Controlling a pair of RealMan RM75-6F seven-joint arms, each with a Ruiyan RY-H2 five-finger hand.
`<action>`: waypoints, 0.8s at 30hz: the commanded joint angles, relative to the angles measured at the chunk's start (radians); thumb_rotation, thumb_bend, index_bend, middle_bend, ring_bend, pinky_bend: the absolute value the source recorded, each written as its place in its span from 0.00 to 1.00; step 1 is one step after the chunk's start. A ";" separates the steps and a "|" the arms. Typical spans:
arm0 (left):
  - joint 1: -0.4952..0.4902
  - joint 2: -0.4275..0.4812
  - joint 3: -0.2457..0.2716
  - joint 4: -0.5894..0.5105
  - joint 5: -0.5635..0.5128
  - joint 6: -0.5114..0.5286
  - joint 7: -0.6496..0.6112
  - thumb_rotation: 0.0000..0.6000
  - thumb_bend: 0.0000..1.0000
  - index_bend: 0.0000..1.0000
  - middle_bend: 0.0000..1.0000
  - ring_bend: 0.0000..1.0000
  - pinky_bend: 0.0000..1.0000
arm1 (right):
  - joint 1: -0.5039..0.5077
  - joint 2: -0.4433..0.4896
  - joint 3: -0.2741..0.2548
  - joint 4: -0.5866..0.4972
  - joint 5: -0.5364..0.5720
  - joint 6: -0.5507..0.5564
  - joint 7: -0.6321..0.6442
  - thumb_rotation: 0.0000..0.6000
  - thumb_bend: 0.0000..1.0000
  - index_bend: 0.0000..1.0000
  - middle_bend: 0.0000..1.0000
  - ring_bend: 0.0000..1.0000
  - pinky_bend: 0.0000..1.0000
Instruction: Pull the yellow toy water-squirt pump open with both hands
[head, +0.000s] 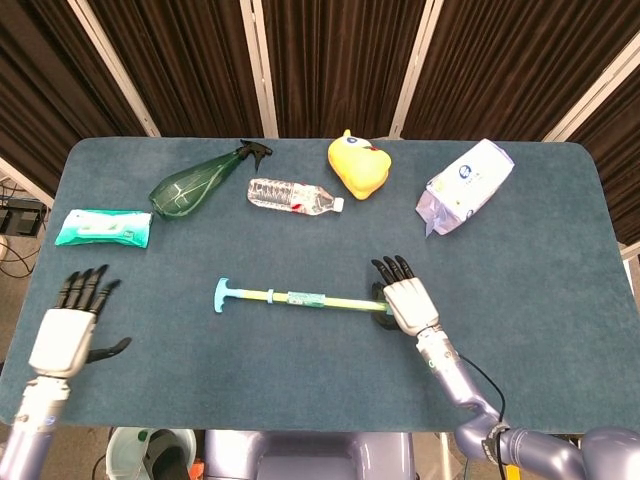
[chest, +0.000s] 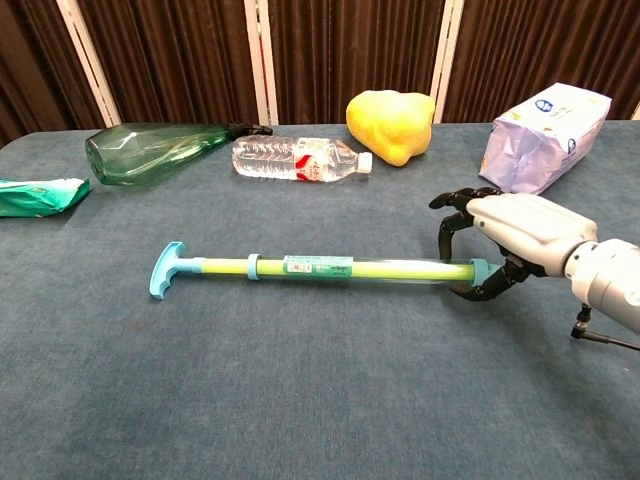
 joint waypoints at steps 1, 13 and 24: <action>-0.058 -0.123 -0.015 0.074 0.040 -0.017 -0.075 1.00 0.29 0.33 0.00 0.00 0.05 | -0.004 0.012 -0.005 -0.026 0.001 0.006 -0.005 1.00 0.40 0.72 0.11 0.00 0.00; -0.172 -0.379 -0.071 0.272 0.025 -0.093 -0.054 1.00 0.25 0.34 0.00 0.00 0.05 | -0.010 0.041 -0.010 -0.078 0.012 0.021 -0.019 1.00 0.40 0.72 0.12 0.00 0.00; -0.231 -0.463 -0.139 0.372 -0.052 -0.153 -0.027 1.00 0.25 0.35 0.00 0.00 0.05 | -0.013 0.067 -0.006 -0.109 0.018 0.037 -0.025 1.00 0.40 0.72 0.12 0.00 0.00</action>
